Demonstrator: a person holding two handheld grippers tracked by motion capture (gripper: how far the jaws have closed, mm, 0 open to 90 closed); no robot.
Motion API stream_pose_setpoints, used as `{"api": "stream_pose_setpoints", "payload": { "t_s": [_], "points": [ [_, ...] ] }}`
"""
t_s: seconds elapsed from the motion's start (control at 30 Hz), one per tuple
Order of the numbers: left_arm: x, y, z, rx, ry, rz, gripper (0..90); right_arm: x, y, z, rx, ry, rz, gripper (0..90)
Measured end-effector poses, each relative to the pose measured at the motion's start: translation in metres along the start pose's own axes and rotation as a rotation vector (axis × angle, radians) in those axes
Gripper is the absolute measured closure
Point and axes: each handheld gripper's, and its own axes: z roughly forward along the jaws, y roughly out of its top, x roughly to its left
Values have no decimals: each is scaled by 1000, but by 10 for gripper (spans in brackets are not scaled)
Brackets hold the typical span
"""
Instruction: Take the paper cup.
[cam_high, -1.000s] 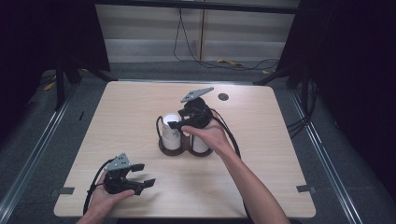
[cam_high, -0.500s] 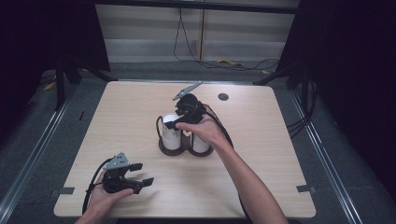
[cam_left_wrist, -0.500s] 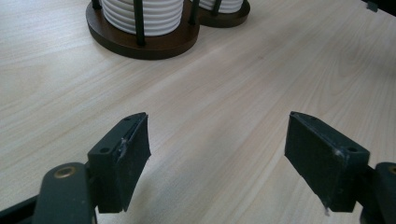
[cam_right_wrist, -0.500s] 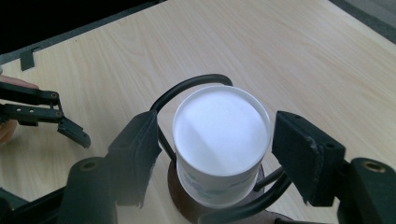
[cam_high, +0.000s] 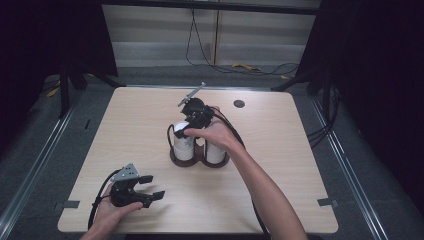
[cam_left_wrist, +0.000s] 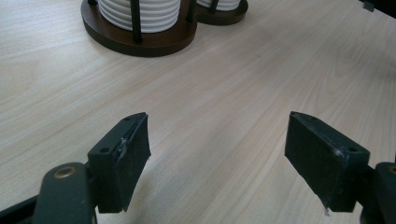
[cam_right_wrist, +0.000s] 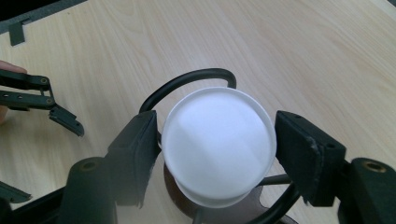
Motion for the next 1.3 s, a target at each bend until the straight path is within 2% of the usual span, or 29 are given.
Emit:
{"api": "stream_pose_setpoints", "payload": {
  "t_s": [0.13,0.23,0.33,0.43,0.8,1.07,1.3],
  "points": [
    [0,0,-1,-4,1,-5,221,-2,4,6,59,12,-1,293],
    [0,0,-1,-5,0,-7,221,-2,5,10,89,8,-8,319],
    [0,0,0,-2,0,-6,221,-2,6,15,122,17,0,287],
    [0,0,0,2,-3,-6,221,-1,6,18,148,-2,-9,300],
    [0,0,0,-1,-2,-8,221,-2,6,20,175,-1,-1,320],
    [0,0,-1,-4,-4,-8,223,-3,5,17,171,12,2,329],
    [0,0,0,-3,-4,-10,223,-3,6,10,146,16,0,332]
  ]
}}
